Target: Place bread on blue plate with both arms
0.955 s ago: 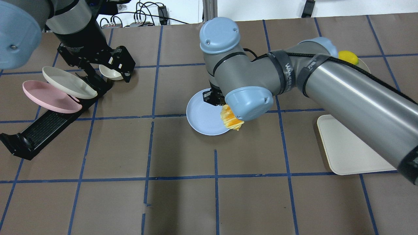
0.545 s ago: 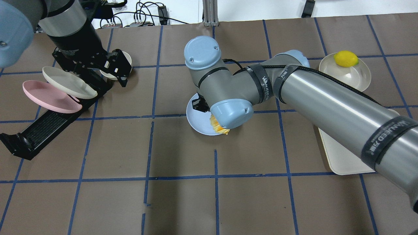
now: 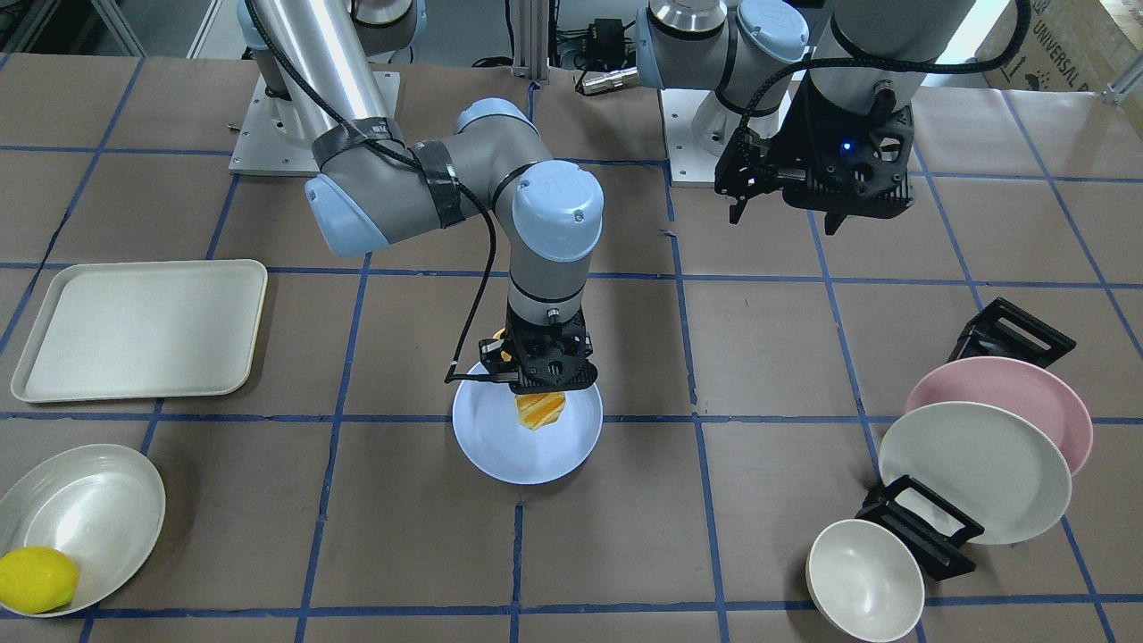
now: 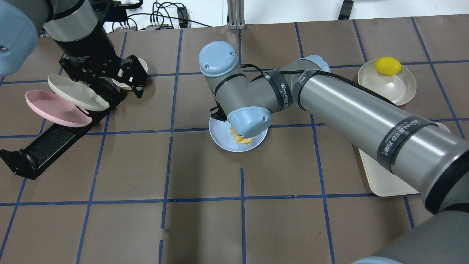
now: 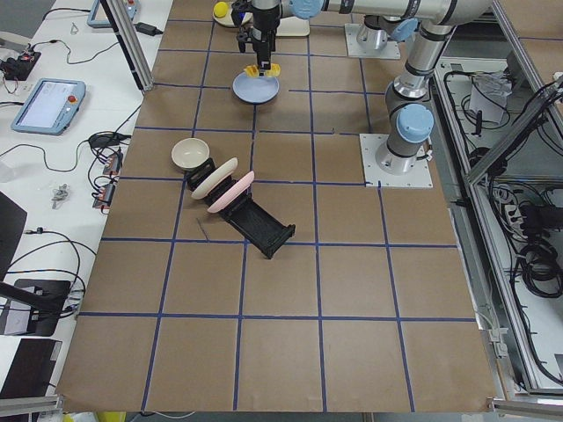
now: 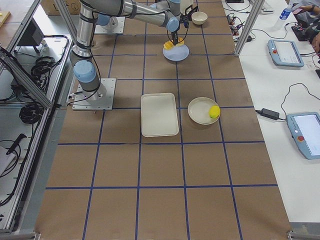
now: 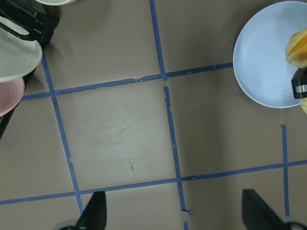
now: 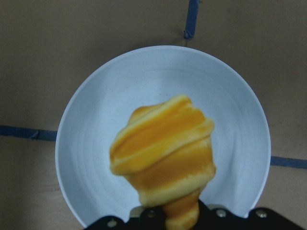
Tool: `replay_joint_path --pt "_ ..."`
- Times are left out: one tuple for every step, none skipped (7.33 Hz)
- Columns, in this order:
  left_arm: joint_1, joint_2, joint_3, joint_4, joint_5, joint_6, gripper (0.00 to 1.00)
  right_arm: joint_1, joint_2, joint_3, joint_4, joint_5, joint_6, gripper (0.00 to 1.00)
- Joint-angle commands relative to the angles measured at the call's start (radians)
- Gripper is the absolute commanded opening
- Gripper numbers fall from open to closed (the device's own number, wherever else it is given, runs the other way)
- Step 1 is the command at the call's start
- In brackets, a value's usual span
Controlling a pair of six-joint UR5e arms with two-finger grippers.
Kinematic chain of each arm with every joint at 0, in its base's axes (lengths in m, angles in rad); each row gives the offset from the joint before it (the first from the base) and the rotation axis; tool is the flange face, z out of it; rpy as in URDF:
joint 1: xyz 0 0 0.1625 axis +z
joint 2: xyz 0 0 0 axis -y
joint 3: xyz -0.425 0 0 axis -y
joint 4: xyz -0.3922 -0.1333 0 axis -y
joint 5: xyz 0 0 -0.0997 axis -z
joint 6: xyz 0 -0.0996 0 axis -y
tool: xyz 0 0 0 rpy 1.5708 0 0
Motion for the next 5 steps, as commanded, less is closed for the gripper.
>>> replay_joint_path --pt "0.0 -0.009 0.002 0.027 -0.001 -0.001 1.0 0.0 0.029 0.009 -0.046 -0.003 -0.006 0.16" --pt "0.0 -0.014 0.0 0.04 -0.001 -0.014 1.0 0.0 0.05 0.007 -0.065 -0.027 -0.008 0.33" --pt "0.0 -0.014 0.0 0.038 -0.001 -0.04 1.0 0.0 0.061 0.005 -0.066 -0.03 -0.007 0.56" --pt "0.0 -0.011 0.0 0.038 -0.001 -0.044 1.0 0.002 0.061 0.01 -0.066 -0.053 -0.008 0.73" --pt "0.0 -0.015 0.0 0.038 -0.001 -0.044 1.0 0.002 0.062 0.011 -0.066 -0.053 -0.011 0.81"
